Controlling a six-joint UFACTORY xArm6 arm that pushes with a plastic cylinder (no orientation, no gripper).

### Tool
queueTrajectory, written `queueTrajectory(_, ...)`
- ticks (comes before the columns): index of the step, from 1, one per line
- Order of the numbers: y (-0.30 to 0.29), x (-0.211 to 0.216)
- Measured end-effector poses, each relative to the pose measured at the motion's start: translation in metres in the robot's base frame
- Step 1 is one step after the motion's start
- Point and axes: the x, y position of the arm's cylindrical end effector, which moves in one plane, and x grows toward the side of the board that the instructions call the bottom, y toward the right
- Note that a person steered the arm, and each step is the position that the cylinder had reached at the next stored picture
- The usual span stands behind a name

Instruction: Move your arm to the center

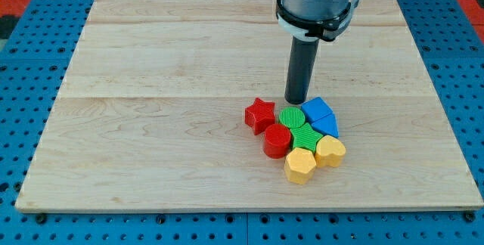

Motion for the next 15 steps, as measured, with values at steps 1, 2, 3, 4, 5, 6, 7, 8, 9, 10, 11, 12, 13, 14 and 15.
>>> queueTrajectory(1, 0.001, 0.000)
queueTrajectory(2, 0.001, 0.000)
queueTrajectory(3, 0.003, -0.005)
queueTrajectory(4, 0.001, -0.005)
queueTrajectory(5, 0.001, -0.005)
queueTrajectory(6, -0.029, -0.039)
queueTrajectory(7, -0.044, -0.062)
queueTrajectory(8, -0.042, -0.053)
queueTrajectory(9, -0.045, -0.050)
queueTrajectory(10, -0.073, -0.050)
queueTrajectory(11, -0.119, -0.041)
queueTrajectory(12, -0.141, -0.034)
queueTrajectory(13, -0.141, -0.044)
queueTrajectory(14, -0.141, -0.044)
queueTrajectory(15, -0.141, -0.040)
